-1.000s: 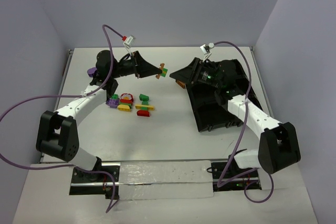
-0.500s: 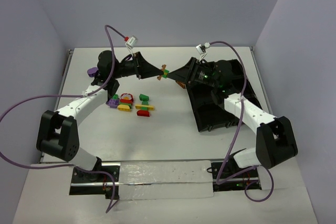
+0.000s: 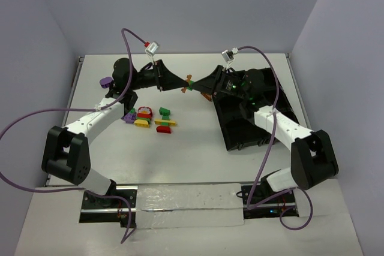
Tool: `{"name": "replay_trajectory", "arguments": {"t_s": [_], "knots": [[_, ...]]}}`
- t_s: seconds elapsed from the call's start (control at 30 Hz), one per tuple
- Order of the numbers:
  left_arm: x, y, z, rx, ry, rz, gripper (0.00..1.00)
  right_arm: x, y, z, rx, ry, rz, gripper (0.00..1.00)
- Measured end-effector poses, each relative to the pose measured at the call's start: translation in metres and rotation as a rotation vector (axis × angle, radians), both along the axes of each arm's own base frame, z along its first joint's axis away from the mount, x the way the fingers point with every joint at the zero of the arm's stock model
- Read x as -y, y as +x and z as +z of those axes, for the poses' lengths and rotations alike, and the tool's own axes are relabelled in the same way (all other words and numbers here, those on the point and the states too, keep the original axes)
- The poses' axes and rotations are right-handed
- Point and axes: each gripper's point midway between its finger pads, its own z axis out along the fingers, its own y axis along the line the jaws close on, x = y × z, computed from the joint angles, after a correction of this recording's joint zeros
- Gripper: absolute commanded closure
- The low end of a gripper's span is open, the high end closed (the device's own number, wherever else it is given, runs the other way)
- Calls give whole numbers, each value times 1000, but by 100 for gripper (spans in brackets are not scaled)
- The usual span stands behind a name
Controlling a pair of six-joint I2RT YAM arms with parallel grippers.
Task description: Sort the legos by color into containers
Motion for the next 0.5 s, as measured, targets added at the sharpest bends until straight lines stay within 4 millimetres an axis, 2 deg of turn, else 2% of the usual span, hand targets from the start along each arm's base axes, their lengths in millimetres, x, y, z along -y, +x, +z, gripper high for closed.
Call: {"name": "replay_trajectory", "arguments": {"t_s": [0.1,0.23,0.5], "knots": [[0,-1,2,9,-4,-6,100,0,0,1,-3,8,3,64],[0,-3,6,24,-11,-10,100,0,0,4,3,18,5,100],[0,-3,5,21,-2,-11,100,2,0,0,-7,28,-7,100]]}}
